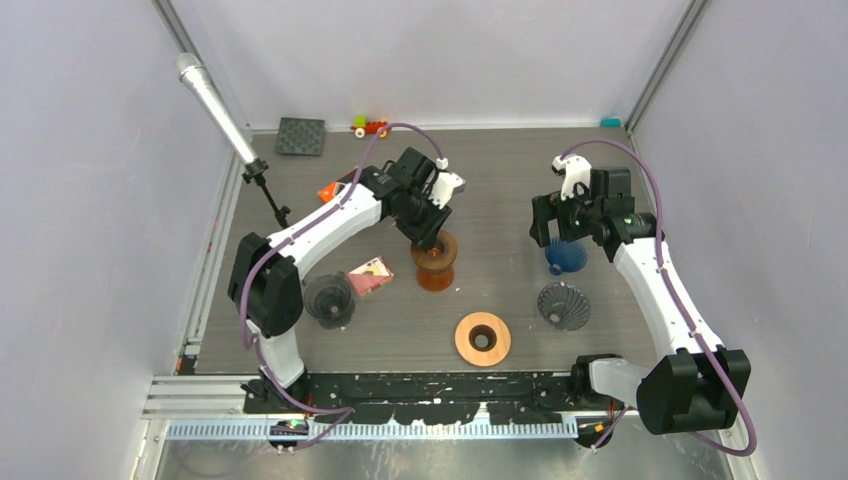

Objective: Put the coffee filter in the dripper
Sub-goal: Place the dripper holder onto the coffee server.

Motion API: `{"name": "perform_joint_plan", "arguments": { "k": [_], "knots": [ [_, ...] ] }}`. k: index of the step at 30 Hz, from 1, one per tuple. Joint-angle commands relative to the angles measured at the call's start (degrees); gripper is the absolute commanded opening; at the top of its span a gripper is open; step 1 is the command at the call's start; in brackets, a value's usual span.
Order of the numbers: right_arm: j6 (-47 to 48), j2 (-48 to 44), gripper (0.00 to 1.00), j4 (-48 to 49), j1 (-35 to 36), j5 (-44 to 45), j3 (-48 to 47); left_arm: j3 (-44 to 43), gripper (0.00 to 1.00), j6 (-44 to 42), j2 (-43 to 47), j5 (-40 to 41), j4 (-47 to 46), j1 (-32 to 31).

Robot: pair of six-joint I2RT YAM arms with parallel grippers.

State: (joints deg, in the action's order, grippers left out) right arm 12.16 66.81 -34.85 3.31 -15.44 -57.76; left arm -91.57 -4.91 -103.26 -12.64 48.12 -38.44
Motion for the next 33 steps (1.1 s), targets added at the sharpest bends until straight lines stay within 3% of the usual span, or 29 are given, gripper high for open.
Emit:
{"name": "perform_joint_plan", "arguments": {
  "k": [1,8,23,33],
  "knots": [
    [0.84,-0.63,1.0,0.4,-0.15,-0.99,-2.53,0.42,0.3,0.23,0.65,1.09,-2.41,-0.57],
    [1.0,-0.59,1.0,0.15,-0.13,-1.16,-2.54,0.1,0.39,0.29,-0.01,1.53,-2.5,-1.26],
    [1.3,-0.09,1.0,-0.82,-0.11,-0.3,-3.31,-2.87,0.74,0.54,5.04,3.68,-1.71,-1.55],
    [-1.47,1.14,0.97,-4.23,-0.08,9.74,-7.23,2.18,0.84,-4.92,15.63,6.4,-3.61,-1.5]
  ]
}}
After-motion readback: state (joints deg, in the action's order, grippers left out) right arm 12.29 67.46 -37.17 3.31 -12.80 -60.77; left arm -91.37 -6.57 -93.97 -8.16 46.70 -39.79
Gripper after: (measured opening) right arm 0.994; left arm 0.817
